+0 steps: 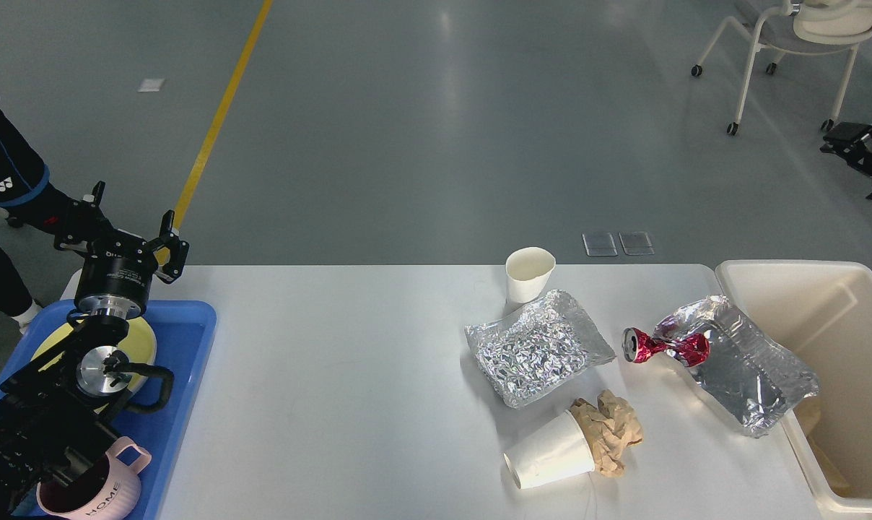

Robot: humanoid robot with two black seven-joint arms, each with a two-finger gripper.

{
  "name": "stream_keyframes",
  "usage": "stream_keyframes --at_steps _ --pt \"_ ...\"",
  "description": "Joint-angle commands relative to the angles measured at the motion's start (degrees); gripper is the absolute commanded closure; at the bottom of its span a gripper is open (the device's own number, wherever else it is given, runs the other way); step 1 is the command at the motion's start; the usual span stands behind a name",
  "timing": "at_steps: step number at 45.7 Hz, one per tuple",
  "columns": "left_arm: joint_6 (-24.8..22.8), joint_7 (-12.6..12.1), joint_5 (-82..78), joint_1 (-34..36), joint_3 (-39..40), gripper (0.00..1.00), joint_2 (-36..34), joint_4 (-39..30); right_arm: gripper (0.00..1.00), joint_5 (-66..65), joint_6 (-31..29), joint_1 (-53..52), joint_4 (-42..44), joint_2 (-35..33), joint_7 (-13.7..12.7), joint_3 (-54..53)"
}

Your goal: Tidy desktop

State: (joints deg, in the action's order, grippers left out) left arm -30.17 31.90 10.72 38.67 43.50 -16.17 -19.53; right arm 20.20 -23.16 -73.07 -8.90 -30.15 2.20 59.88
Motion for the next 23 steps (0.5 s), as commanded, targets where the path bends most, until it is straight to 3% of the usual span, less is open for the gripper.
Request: stream_keyframes --at_steps 1,9,17,23 --pt "0.02 0.0 0.0 0.01 0.0 0.03 0.0 -0.07 0.0 0.01 0.04 -0.14 0.38 0.01 0.0 -0.02" --pt "0.02 0.0 0.0 0.01 0.0 0.03 0.0 0.02 0.0 -0.69 -0.05 -2.78 -1.55 0.8 -0.35 -1.07" --pt "0.02 0.0 0.0 0.01 0.0 0.03 0.0 -0.07 0.0 -11.92 0.04 -3.31 -1.82 0.97 -0.7 -12.13" --pt "0.02 0.0 0.0 0.01 0.0 0.03 0.0 0.02 0.0 -14.75 0.04 -2.96 -0.94 0.8 -0.7 -13.82"
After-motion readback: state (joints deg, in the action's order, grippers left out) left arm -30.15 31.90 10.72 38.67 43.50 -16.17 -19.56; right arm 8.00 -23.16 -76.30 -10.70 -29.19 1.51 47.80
